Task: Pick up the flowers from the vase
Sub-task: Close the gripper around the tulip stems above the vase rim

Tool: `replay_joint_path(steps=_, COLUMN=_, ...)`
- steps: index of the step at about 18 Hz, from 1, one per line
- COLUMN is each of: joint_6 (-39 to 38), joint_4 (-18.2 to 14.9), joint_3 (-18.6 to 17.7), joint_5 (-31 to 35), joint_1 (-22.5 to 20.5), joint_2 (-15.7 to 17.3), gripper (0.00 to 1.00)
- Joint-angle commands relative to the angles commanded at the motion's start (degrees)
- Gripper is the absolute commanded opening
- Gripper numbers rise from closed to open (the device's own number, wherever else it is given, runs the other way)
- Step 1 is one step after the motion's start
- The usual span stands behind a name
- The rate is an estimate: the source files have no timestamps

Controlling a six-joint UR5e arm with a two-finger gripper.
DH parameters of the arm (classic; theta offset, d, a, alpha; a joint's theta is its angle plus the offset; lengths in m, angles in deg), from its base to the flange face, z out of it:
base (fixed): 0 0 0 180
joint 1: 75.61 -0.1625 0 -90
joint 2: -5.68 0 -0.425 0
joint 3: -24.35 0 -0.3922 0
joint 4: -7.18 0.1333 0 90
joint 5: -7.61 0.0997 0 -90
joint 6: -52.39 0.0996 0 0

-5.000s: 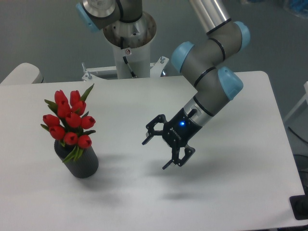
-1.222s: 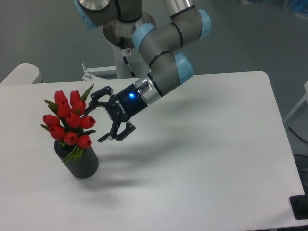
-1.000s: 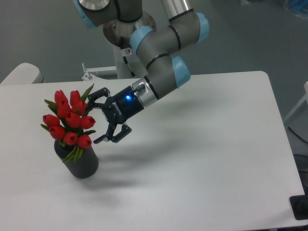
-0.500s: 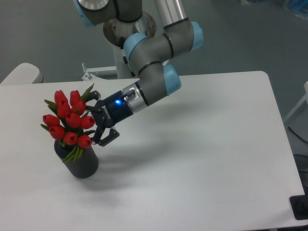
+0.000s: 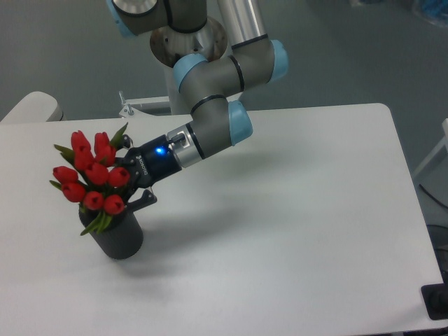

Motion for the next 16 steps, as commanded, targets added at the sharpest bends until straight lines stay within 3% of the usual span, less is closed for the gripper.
replay_joint_path(steps=3, joint_6=-0.09, joint_4=0.17, joint_3=0.53, joint_5=0.00, joint_1=-0.17, joint_2=0.09, gripper=0.02)
replay_joint_path(steps=11, joint_6=-3.07, joint_4=0.26, joint_3=2.20, joint_5=-6.94, joint_1=-1.23, joint_2=0.79, gripper=0.02)
replay_joint_path(steps=16, joint_6=-9.56, joint_4=0.26, joint_3=5.53, joint_5=-10.45, joint_1=-1.49, joint_2=2.02, gripper=0.02)
